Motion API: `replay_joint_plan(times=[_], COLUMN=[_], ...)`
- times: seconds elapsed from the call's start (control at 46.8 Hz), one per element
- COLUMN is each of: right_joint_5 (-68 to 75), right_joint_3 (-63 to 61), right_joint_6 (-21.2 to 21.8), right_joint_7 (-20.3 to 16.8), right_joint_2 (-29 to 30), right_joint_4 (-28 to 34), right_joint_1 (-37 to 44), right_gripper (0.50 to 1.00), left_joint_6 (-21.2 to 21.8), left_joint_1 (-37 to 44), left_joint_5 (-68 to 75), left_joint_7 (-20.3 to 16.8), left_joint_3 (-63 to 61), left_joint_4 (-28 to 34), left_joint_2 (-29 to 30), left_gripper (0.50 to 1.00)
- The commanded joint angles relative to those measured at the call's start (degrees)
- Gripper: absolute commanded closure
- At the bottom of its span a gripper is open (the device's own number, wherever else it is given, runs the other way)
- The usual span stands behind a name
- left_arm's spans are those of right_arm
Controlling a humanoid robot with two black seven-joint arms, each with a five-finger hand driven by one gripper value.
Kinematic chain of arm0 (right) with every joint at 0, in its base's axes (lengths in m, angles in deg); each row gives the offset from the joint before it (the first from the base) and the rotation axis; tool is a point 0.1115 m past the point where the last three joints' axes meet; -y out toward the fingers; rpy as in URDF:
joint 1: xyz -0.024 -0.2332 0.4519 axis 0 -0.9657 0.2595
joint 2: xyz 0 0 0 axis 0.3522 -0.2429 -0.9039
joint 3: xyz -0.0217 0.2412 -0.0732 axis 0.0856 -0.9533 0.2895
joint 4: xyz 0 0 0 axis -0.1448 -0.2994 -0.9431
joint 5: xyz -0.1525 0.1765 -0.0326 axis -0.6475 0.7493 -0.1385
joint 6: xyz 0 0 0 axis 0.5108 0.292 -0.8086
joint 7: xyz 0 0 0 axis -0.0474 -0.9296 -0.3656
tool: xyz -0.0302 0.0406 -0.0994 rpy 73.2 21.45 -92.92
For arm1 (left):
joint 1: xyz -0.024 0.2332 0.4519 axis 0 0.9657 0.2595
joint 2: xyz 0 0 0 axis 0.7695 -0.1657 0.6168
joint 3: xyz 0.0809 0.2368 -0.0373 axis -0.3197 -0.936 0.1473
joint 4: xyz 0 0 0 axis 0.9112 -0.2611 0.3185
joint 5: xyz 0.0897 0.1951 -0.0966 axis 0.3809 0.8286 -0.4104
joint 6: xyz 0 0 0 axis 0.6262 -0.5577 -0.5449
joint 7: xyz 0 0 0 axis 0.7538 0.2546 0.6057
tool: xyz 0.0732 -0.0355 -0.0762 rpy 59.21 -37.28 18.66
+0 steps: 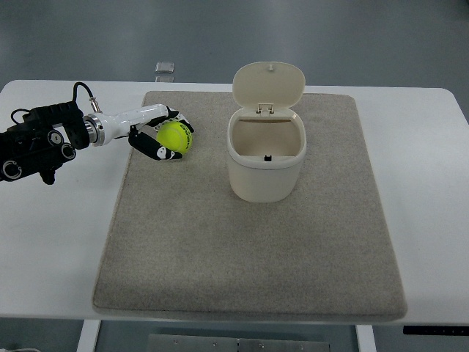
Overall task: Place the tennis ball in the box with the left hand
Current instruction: 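Close the left hand fingers to grasp the tennis ball, then lift the ball with the left hand toward the cream bin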
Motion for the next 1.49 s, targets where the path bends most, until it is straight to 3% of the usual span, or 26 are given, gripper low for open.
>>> replay_joint_plan(times=[0.0, 0.491, 0.875, 1.11, 1.473], right_joint_5=[0.00, 0.00, 0.00, 0.00, 0.00], right_joint_3=[0.00, 0.00, 0.00, 0.00, 0.00], right_joint_6=[0.04, 0.04, 0.04, 0.04, -0.05], right_joint_7=[0.00, 0.00, 0.00, 0.00, 0.00], right_joint_2=[0.00, 0.00, 0.00, 0.00, 0.00], right_joint_4=[0.00, 0.00, 0.00, 0.00, 0.00], right_joint_1=[0.00, 0.00, 0.00, 0.00, 0.00], right_gripper=[0.599, 0.599, 0.599, 0.599, 0.599], left_joint_6=[-0.17, -1.49, -3.68, -8.69, -10.36], left_joint_1=[0.10, 0.89, 0.01, -0.60, -3.59], left_joint_5=[-3.14, -14.13, -17.82, -19.85, -19.93], left_joint_7=[0.00, 0.00, 0.00, 0.00, 0.00], left_joint_3=[1.05, 3.42, 6.32, 8.43, 11.33], left_joint_4=[0.20, -3.32, -10.52, -12.11, -13.07], left_joint_2=[0.00, -0.61, 6.24, 8.00, 7.82], left_gripper=[1.000, 1.000, 1.000, 1.000, 1.000])
